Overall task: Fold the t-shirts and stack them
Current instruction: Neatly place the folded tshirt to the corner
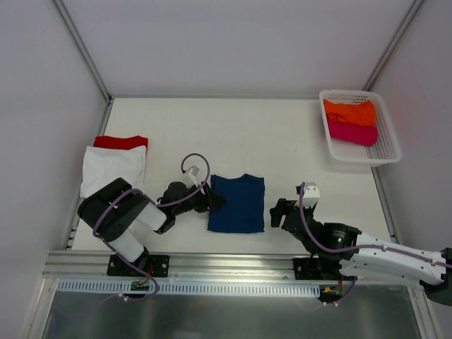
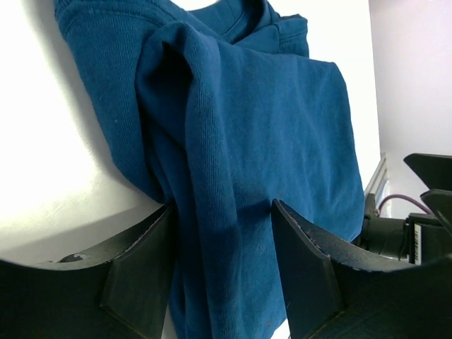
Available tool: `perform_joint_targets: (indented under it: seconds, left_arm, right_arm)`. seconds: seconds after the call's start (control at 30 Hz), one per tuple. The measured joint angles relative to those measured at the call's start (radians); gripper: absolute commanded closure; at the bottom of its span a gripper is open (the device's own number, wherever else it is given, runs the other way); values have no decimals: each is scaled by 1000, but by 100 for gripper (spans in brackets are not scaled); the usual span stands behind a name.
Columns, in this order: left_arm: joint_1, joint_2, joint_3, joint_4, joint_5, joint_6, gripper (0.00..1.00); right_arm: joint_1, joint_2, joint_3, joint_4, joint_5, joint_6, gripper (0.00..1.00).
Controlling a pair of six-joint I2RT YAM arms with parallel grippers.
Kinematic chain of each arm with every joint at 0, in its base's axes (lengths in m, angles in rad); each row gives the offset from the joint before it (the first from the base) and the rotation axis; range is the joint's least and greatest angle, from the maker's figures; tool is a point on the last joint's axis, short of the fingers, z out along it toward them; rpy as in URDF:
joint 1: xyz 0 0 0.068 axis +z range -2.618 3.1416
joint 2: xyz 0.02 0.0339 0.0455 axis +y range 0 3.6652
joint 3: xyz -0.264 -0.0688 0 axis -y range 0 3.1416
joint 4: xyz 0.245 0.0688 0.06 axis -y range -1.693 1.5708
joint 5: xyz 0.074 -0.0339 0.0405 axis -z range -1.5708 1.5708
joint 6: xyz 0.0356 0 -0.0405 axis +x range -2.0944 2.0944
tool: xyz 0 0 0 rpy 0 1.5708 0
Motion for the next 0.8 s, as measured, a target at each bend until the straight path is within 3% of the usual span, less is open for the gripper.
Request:
perform_joint_targets:
  seconds: [0.37, 0.8]
  left_arm:
    - [0, 169, 39, 179, 87, -55, 51]
    - [0, 150, 28, 161, 93, -51, 52]
  right_arm:
    - [3, 103, 0, 66, 0, 1, 18]
    - [-60, 358, -114, 363, -98, 30, 18]
